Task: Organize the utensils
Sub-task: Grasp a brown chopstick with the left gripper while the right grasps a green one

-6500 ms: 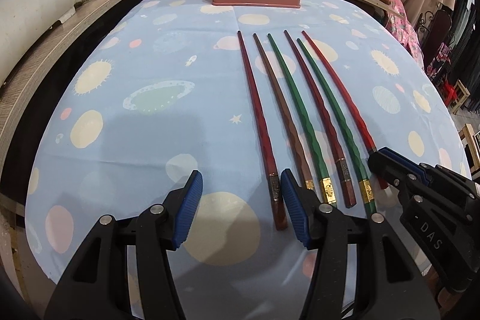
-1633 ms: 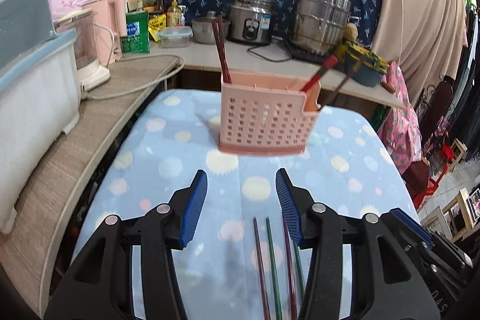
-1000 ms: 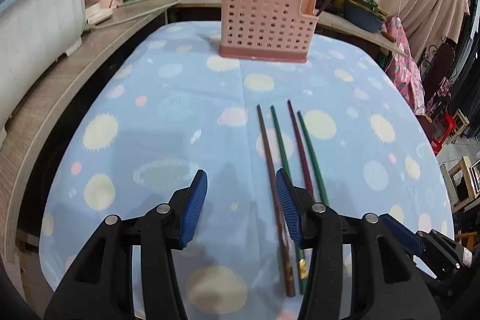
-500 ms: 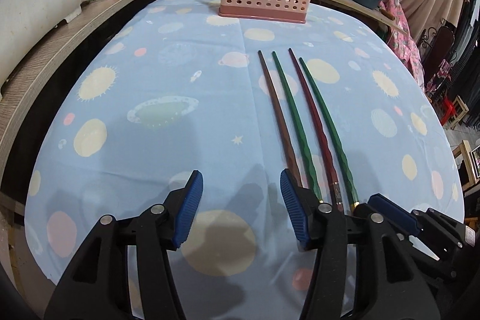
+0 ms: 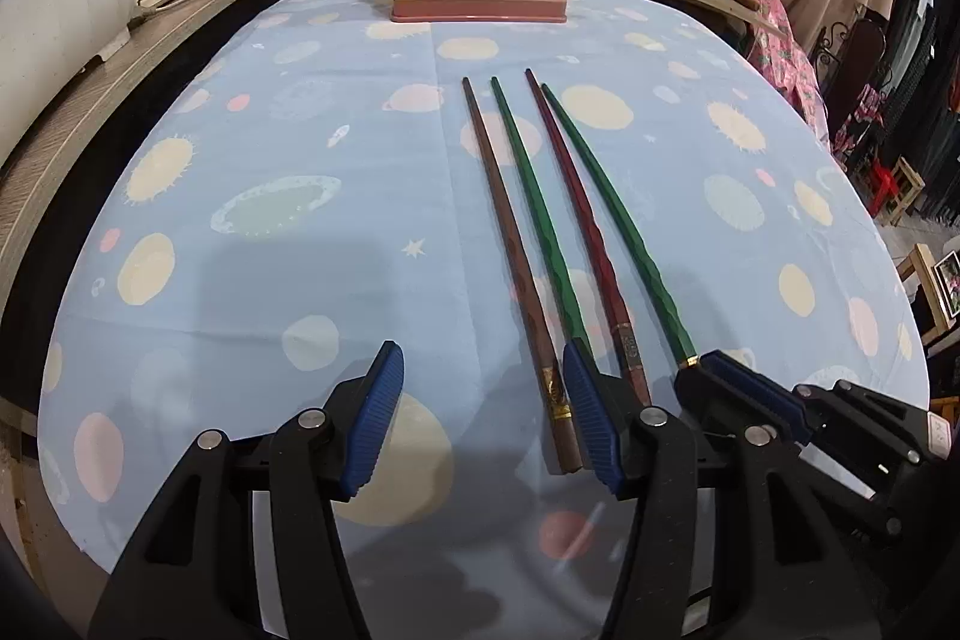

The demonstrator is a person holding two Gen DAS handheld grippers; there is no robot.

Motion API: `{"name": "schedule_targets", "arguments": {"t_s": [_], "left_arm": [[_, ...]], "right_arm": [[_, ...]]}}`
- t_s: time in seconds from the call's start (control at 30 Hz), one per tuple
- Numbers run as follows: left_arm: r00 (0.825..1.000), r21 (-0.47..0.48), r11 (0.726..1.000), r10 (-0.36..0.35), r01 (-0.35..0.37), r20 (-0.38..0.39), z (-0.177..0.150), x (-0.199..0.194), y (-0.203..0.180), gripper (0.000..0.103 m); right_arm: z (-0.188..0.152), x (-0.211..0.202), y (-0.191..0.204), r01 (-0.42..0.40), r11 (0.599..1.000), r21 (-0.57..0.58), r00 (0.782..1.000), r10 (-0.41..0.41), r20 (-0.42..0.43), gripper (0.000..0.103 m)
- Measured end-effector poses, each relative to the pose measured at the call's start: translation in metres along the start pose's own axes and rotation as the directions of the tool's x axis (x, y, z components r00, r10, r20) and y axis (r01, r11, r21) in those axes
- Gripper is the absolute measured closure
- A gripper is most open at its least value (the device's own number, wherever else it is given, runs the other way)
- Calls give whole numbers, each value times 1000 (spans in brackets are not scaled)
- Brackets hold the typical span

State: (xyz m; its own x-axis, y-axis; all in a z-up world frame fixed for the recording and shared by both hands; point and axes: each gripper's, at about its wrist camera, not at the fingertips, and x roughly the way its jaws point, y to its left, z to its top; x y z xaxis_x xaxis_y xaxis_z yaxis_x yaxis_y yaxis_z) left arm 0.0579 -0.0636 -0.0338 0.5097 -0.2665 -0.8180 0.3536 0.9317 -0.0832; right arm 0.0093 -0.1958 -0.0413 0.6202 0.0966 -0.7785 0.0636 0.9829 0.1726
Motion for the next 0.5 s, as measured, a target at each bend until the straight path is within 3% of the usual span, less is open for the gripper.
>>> {"name": "schedule_targets", "arguments": {"t_s": [0.5], "left_arm": [[999, 39, 998, 44, -44, 2, -3, 8, -5, 50]], "right_arm": [[1, 1, -5, 0, 1000, 13, 1000, 0, 6, 97]]}}
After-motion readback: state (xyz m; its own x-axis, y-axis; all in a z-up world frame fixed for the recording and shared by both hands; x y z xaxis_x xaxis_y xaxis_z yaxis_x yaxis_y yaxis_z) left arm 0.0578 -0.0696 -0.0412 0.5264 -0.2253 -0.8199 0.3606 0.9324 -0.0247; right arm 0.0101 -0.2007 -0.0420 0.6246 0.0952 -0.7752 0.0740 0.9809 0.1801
